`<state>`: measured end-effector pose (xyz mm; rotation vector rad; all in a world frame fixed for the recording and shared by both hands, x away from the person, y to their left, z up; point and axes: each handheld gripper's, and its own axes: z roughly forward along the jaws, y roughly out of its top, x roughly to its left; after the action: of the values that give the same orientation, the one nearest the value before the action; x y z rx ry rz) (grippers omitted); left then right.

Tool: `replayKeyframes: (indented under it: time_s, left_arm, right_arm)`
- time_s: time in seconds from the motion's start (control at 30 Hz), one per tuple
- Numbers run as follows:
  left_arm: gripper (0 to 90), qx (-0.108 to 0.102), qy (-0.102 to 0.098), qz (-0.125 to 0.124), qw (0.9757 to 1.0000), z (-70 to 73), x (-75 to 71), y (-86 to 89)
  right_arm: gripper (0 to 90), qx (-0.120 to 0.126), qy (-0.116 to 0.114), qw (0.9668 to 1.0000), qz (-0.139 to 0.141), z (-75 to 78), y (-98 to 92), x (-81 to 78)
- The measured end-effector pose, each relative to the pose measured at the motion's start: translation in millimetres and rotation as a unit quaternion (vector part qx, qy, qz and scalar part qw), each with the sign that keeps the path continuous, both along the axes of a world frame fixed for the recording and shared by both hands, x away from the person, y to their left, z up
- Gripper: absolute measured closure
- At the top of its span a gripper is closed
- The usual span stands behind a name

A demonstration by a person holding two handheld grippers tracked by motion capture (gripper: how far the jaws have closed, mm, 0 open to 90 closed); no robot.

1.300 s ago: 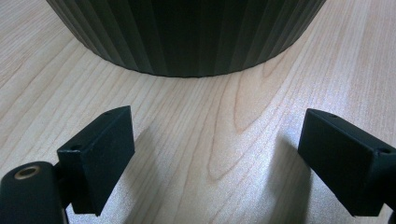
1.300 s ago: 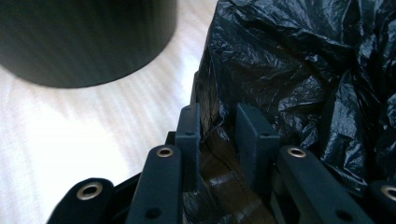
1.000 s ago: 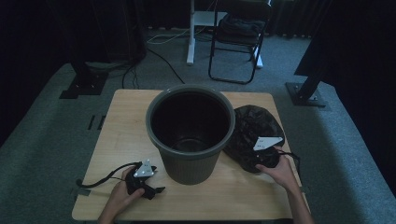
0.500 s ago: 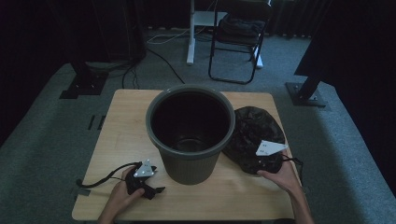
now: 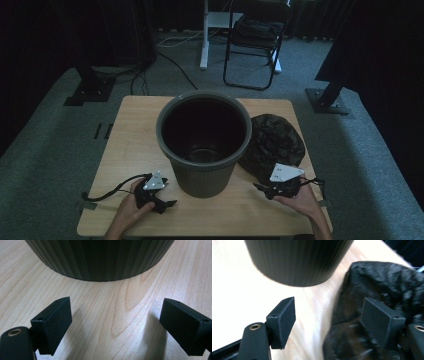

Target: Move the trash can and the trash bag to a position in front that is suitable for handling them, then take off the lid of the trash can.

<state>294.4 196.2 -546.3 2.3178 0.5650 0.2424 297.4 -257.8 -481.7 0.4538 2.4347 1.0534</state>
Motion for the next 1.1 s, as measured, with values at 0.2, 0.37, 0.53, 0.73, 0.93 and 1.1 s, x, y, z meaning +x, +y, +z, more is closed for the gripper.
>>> replayKeyframes:
  time_s: [0.2, 0.37, 0.53, 0.73, 0.93, 1.1]
  left_arm:
    - [10.9, -0.001, 0.000, 0.002, 1.0000, -0.1, -0.2, -0.2]
    - [10.9, -0.001, 0.000, 0.001, 1.0000, -0.1, -0.5, -0.3]
    - [10.9, 0.000, 0.000, -0.001, 1.0000, 0.0, -0.8, -0.4]
    - [11.6, -0.001, 0.000, -0.001, 1.0000, 0.0, -2.2, 0.3]
    - [20.7, 0.005, 0.003, 0.012, 0.9999, 3.8, -0.2, 5.1]
    - [27.4, 0.004, -0.007, 0.027, 0.9996, 12.5, -0.2, 9.8]
  right_arm:
    - [24.5, 0.000, 0.022, 0.9997, 0.007, -17.5, 9.0, -8.9]
    - [22.4, 0.002, 0.042, 0.9991, 0.001, -34.1, 12.3, -14.7]
    - [22.5, 0.003, 0.064, 0.9979, 0.000, -48.0, 11.5, -12.4]
    - [22.6, 0.013, 0.086, 0.9962, 0.002, -56.0, 12.6, -8.0]
    - [22.6, 0.023, 0.107, 0.9939, -0.006, -65.3, 11.9, -6.6]
    - [21.3, 0.028, 0.111, 0.9934, -0.011, -66.2, 12.1, -5.8]
